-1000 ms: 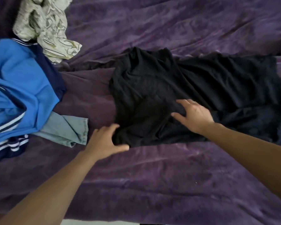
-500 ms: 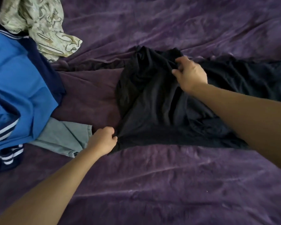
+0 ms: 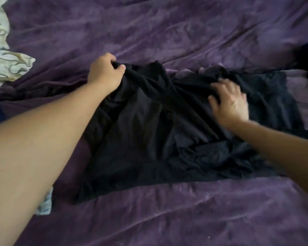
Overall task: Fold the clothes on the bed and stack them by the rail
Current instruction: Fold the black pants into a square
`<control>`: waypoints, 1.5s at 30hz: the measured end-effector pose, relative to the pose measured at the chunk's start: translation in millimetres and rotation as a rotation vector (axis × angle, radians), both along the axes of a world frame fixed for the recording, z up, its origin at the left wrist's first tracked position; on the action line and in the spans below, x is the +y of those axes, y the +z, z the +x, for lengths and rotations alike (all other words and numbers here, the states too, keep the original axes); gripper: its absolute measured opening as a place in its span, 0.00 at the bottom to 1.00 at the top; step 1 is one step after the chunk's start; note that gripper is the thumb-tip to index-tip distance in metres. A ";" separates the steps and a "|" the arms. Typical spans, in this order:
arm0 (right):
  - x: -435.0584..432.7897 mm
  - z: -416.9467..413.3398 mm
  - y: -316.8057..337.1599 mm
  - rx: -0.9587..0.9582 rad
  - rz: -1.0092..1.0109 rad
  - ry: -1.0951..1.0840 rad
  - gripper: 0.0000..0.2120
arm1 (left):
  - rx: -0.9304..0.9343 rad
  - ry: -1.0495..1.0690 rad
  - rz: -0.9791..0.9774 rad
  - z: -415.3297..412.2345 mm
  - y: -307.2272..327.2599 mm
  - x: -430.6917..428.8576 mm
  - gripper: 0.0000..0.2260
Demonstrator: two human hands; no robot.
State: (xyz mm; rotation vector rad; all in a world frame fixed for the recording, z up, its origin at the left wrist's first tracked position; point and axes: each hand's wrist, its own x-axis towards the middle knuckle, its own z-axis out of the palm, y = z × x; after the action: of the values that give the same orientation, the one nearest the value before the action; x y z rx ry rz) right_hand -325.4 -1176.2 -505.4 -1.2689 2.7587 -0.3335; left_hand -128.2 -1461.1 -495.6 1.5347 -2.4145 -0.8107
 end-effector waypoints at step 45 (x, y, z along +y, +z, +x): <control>135.5 -17.4 9.8 0.049 0.440 0.245 0.31 | -0.567 -0.526 -0.262 104.7 6.8 162.1 0.29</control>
State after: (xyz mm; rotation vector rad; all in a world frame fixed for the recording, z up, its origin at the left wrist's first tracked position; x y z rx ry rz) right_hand -342.8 -1040.7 -495.6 -1.4710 2.4722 0.3094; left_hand -23.5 -1298.9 -488.8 1.1471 -3.2450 -0.0898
